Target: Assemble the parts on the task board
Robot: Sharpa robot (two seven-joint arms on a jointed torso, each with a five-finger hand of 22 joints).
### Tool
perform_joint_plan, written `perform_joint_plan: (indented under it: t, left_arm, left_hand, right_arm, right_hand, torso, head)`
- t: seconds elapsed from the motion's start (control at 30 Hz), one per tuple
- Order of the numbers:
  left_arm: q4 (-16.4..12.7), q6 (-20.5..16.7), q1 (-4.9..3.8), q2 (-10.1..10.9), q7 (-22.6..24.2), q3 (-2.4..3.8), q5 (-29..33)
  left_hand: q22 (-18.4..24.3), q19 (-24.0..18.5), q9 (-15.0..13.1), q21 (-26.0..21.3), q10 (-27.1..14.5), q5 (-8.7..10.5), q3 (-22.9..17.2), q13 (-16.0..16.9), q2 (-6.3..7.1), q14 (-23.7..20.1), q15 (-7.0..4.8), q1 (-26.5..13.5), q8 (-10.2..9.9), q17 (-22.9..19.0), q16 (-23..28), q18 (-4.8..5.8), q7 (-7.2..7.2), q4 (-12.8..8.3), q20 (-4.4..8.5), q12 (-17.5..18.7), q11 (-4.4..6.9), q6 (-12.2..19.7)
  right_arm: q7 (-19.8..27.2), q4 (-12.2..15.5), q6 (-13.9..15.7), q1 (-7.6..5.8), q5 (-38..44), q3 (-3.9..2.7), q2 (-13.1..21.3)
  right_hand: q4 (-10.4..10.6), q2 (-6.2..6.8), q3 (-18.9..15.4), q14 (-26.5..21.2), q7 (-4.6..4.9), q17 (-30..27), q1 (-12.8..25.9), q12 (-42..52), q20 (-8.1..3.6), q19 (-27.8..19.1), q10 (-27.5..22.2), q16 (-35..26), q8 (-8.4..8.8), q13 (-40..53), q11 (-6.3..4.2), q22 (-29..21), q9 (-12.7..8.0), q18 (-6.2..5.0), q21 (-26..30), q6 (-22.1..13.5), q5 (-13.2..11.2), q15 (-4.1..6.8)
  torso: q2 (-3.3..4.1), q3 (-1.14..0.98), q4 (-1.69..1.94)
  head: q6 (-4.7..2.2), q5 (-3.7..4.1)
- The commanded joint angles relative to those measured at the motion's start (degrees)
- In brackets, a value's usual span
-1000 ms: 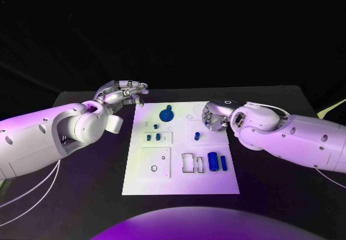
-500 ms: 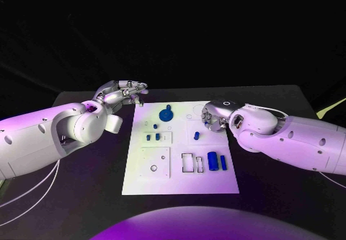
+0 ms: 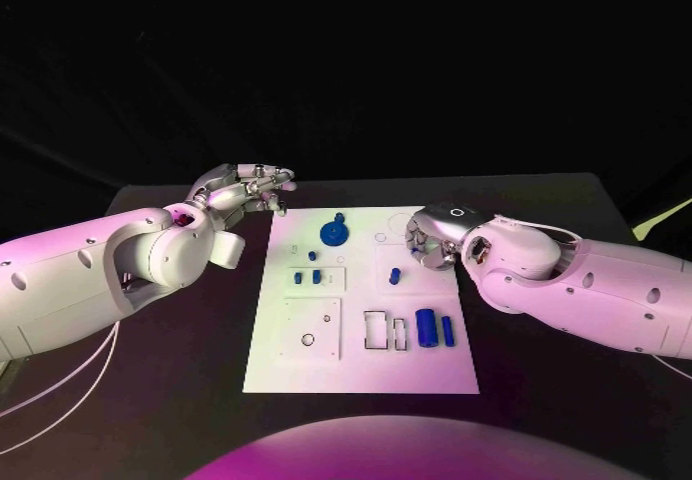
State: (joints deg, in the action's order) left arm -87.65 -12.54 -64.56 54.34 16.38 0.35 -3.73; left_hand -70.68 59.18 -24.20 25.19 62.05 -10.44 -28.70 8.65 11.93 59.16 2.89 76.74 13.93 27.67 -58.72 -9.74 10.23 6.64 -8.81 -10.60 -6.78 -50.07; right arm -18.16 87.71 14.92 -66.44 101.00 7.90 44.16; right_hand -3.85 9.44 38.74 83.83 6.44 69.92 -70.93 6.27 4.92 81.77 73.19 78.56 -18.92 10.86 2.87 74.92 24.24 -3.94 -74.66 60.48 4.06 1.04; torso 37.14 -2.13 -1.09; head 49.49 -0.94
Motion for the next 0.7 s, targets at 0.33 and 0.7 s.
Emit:
perform_joint_plan:
  t: [0.33, 0.7]
  left_arm:
    - [0.3, 1.1, -0.03, -0.32, -0.01, 0.05, 0.17]
    - [0.43, 1.21, -0.03, -0.42, -0.09, 0.05, 0.17]
  left_hand:
    - [0.07, 0.22, 0.1, -0.26, -0.25, -0.35, -0.43, -0.1, -0.17, -0.38, 0.05, -0.57, -0.23, 0.09, 0.31, -0.52, -0.02, -0.08, -0.08, 0.39, -0.15, 0.59]
    - [0.08, 0.25, 0.12, -0.31, -0.3, -0.47, -0.43, -0.11, -0.16, -0.31, 0.06, -0.63, -0.26, 0.11, 0.29, -0.52, 0.03, -0.08, -0.09, 0.44, -0.18, 0.71]
  right_arm:
    - [0.06, 3.8, 3.15, -1.0, -1.09, -0.31, 2.34]
    - [1.02, 8.64, 5.55, -1.79, -3.43, -0.58, 4.09]
  right_hand:
    - [0.26, 0.3, 0.43, 2.47, -0.01, 0.04, 0.48, -0.55, -0.08, 0.36, -0.89, 0.34, 0.17, 0.0, 0.12, 8.02, 0.5, 0.44, -0.3, -0.71, -0.11, 0.26]
    - [0.18, 0.38, 0.71, 2.5, 0.09, 0.21, 0.32, -0.74, -0.05, 0.48, -1.02, 0.49, 0.25, 0.04, 0.19, 8.16, 0.57, 0.5, -0.53, -0.85, 0.07, 0.21]
  torso:
    - [0.1, -0.06, 0.02]
    - [0.18, -0.09, 0.05]
  head:
    - [-0.05, -0.12]
    - [0.08, -0.81]
